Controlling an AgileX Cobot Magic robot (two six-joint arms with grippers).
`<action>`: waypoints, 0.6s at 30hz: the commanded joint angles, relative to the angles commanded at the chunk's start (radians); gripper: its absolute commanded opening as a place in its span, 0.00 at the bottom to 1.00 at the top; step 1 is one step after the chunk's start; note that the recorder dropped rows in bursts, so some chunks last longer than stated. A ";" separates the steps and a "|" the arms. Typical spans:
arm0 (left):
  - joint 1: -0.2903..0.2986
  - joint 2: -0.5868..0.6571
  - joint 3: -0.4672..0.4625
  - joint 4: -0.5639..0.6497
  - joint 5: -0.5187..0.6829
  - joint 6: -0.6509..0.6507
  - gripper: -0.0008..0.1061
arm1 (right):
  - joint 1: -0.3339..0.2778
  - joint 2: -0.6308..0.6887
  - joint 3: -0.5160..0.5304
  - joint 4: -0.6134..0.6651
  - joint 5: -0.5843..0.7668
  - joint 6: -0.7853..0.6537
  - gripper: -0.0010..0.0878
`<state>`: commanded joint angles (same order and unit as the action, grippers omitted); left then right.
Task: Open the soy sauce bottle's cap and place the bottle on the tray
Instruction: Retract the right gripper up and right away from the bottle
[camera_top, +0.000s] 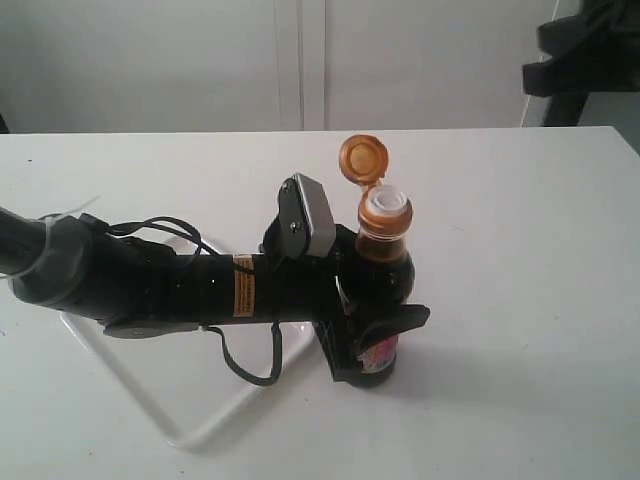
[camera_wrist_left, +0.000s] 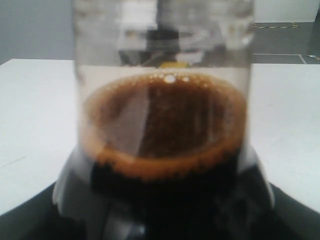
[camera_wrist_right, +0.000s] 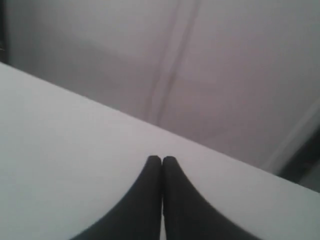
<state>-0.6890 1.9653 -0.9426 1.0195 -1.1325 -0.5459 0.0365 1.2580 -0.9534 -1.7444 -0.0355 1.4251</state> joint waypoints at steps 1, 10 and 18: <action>0.000 0.000 0.000 -0.002 0.000 0.000 0.01 | 0.000 0.000 0.000 0.000 0.043 -0.016 0.01; 0.000 -0.008 0.000 -0.016 0.002 0.000 0.01 | 0.000 0.011 0.040 0.000 0.301 -0.142 0.01; 0.000 -0.023 0.000 -0.033 0.005 -0.004 0.01 | -0.002 0.047 0.102 0.467 0.409 -0.577 0.01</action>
<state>-0.6890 1.9427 -0.9426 0.9863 -1.1271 -0.5495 0.0346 1.3054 -0.8516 -1.2777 0.3738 0.8480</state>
